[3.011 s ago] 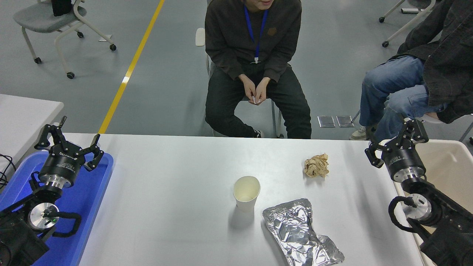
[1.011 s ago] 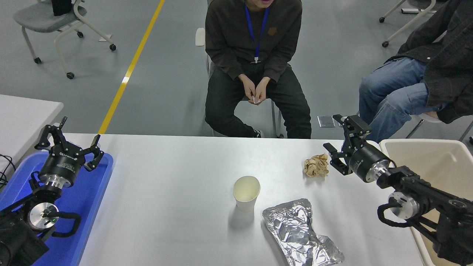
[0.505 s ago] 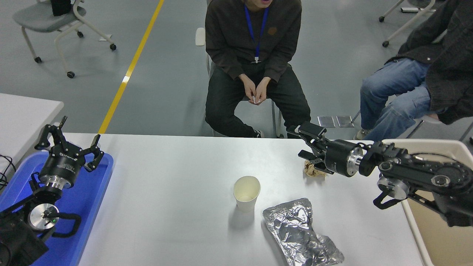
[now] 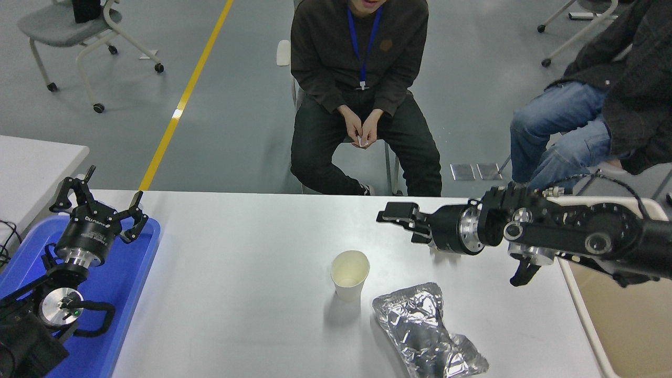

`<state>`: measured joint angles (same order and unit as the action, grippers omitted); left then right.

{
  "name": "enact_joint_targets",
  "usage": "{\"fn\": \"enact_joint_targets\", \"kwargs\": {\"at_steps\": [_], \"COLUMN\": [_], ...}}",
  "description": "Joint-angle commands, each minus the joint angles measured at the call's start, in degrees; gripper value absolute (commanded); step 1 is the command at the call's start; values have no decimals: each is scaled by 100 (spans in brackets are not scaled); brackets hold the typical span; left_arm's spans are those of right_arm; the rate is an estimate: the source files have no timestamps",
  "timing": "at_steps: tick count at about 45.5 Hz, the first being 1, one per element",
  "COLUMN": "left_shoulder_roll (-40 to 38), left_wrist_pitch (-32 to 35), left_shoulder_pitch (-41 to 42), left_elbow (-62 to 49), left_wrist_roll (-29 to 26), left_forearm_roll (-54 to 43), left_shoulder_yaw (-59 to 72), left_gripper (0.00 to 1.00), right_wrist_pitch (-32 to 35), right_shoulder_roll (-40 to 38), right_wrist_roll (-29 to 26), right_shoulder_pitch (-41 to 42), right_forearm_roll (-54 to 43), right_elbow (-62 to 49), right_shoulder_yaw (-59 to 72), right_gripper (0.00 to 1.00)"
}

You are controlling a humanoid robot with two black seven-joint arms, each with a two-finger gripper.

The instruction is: Clean the table surface

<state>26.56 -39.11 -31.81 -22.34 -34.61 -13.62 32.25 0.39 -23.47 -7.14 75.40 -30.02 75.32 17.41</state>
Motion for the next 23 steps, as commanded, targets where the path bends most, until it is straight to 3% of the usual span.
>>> {"fn": "enact_joint_targets", "kwargs": {"at_steps": [1, 23], "left_shoulder_roll": [-1, -1], "left_wrist_pitch": [0, 0], "left_shoulder_pitch": [0, 0], "left_elbow": [2, -7], "left_wrist_roll": [-1, -1], "left_forearm_roll": [0, 0], "left_shoulder_yaw": [0, 0], "left_gripper": [100, 100], "right_wrist_pitch": [313, 313], "right_shoulder_roll": [764, 1942], "right_wrist_roll": [-490, -490], "right_shoulder_pitch": [397, 186], "right_forearm_roll": [-48, -224], "right_elbow": [9, -1247], "right_shoulder_yaw": [394, 746], "right_gripper": [100, 100]}}
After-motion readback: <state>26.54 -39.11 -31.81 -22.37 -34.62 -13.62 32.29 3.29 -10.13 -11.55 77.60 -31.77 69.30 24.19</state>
